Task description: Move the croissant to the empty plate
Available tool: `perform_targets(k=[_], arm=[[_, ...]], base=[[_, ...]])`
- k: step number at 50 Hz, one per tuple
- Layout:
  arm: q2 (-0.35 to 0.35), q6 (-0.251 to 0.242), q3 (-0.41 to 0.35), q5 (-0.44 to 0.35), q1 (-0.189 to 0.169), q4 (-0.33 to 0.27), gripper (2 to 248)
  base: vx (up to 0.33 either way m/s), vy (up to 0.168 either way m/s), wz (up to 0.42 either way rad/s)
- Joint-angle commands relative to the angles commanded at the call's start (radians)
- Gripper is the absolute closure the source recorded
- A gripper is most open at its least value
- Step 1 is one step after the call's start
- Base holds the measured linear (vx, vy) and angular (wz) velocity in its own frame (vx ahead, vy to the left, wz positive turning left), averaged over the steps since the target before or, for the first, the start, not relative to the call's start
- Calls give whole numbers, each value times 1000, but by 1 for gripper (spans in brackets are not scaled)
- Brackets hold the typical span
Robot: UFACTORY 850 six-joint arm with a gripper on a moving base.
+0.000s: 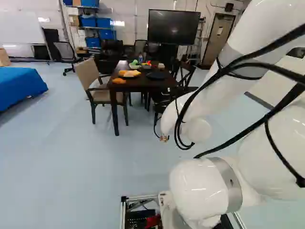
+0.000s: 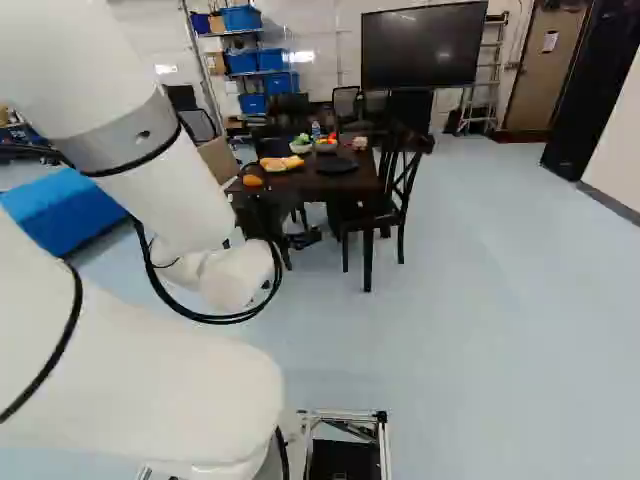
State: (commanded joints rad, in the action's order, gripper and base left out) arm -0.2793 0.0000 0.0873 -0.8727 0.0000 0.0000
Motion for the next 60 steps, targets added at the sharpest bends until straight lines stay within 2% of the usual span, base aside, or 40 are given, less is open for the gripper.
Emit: perform_targets(k=[60], arm=[[0, 0, 0, 0, 0, 0, 3]], base=[[0, 0, 0]])
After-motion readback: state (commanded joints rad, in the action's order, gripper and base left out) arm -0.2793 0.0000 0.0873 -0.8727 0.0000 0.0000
